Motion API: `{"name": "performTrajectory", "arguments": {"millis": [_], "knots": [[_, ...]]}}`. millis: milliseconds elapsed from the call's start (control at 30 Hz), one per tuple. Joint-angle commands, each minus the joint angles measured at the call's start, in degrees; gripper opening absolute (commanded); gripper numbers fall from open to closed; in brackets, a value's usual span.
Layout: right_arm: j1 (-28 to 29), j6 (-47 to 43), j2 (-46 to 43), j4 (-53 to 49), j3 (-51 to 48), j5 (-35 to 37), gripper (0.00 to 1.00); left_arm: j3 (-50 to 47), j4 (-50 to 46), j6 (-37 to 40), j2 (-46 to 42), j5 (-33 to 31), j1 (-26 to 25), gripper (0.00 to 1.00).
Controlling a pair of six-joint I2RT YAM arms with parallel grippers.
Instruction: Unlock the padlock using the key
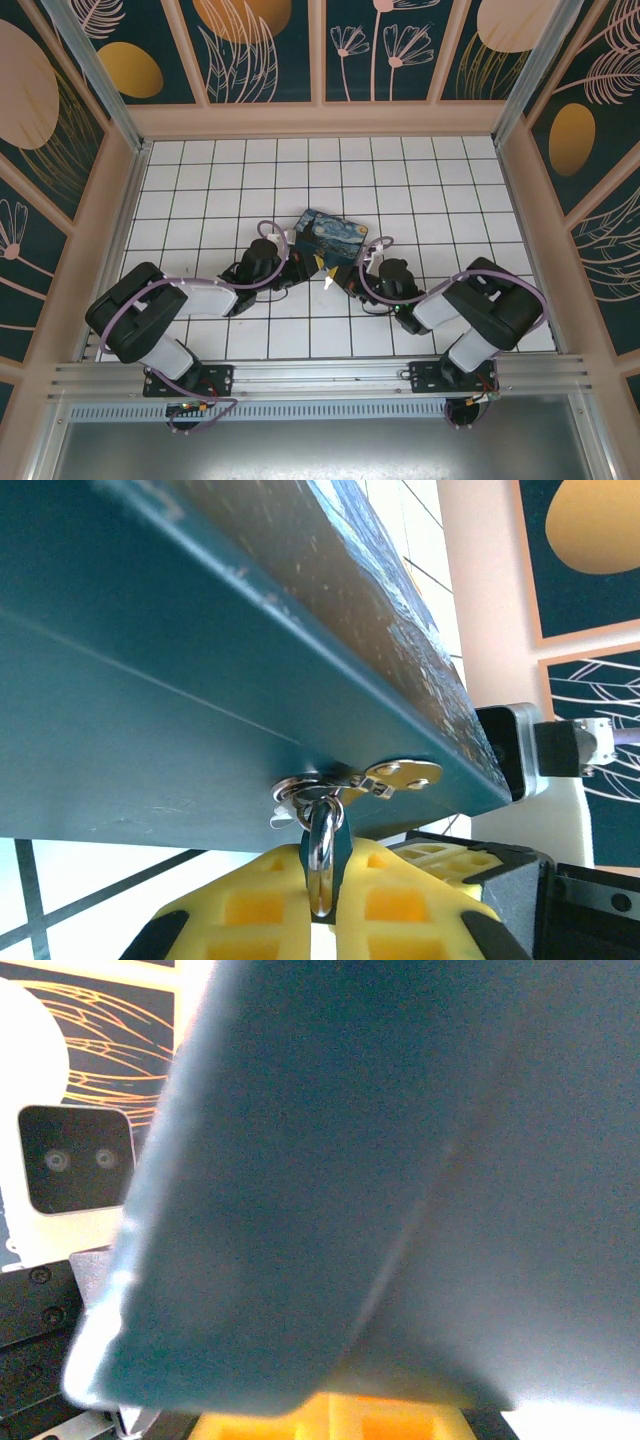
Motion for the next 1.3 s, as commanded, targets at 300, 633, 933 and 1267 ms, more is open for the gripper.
{"name": "performTrajectory", "arguments": {"millis": [300,633,933,1267], "knots": [[-2.05,-12.61,-7.66,-11.94,5.74,1.46,0.00,1.43,-2.67,0.73,-0.97,9.29,-1.26,0.00],[-4.53,-12.02,-9.06,-9.79,4.13,-0.37,0.00,0.55,0.76,-2.90,-1.50,11.11,-1.24,0.00],[-0.76,-7.38,-6.13,-1.40,0.82,2.28,0.00,-0.37,5.85,-8.00,-1.04,10.59,-1.27,0.00],[3.76,0.40,-4.63,3.36,-1.52,10.18,0.00,-1.62,9.80,-14.22,-2.22,6.64,-1.31,0.00]]}}
